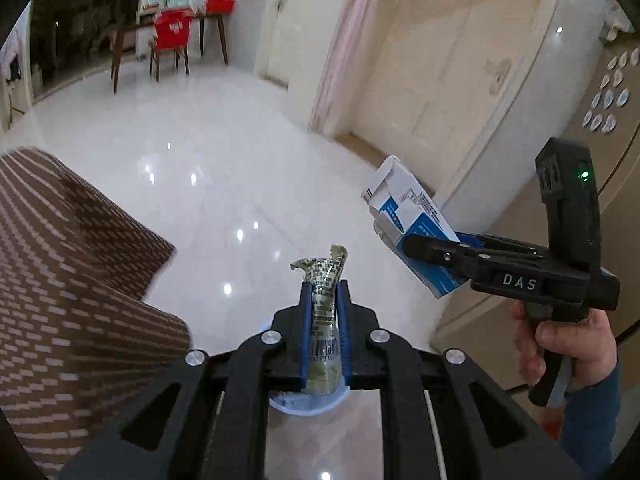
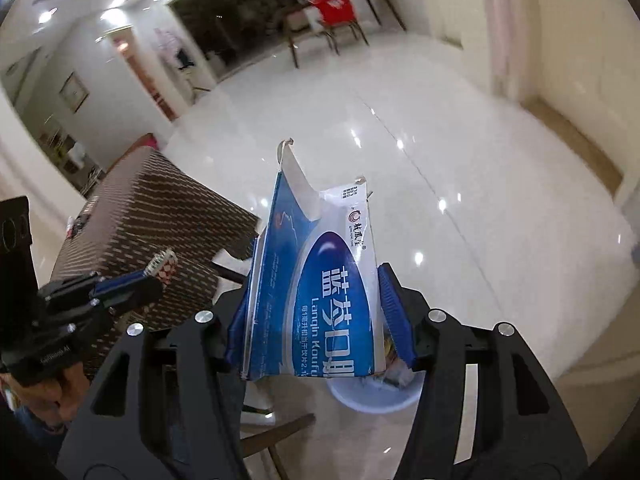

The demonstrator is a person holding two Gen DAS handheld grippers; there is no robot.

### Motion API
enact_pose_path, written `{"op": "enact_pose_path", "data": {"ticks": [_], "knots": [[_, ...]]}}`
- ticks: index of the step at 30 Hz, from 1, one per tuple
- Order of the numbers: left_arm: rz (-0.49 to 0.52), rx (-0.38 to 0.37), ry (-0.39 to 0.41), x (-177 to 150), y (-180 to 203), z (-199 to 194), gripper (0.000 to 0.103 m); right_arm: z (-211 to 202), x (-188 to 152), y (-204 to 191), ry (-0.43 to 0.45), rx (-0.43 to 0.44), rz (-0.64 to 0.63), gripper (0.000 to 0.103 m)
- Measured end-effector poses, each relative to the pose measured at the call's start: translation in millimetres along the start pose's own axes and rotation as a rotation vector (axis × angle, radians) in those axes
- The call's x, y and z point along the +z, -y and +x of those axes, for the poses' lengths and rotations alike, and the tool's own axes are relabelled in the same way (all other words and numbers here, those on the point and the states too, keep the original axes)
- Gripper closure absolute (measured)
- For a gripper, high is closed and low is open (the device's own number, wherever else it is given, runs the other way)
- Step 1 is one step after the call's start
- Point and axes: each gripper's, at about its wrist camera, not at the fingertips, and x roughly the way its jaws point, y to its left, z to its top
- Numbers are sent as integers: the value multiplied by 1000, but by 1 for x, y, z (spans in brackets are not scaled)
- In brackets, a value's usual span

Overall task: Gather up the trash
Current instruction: 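Carry the wrapper and medicine box to the wastebasket and open both tools, then move both tools back over the table toward the red and striped wrappers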

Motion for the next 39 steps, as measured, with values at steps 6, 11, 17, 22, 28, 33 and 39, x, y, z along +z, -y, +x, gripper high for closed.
{"op": "enact_pose_path", "data": {"ticks": [6, 11, 17, 22, 28, 33, 39], "knots": [[-16, 6, -147, -14, -7, 71, 90, 44, -29, 34, -92, 11, 107, 41], [-67, 24, -194, -22, -18, 97, 13, 78, -47, 58, -158, 31, 208, 23], [-90, 80, -193, -24, -27, 86, 13, 92, -65, 80, -197, 30, 321, 6], [-81, 99, -159, -21, -33, 62, 13, 89, -61, 77, -186, -16, 329, 6], [-69, 105, -112, -18, -30, 31, 13, 80, -49, 70, -160, -43, 307, 6], [-50, 84, -70, -8, -20, 4, 13, 65, -36, 54, -128, -49, 269, 6], [-11, 79, 12, 2, -9, -40, 13, 40, -9, 22, -64, -52, 208, 6]]}}
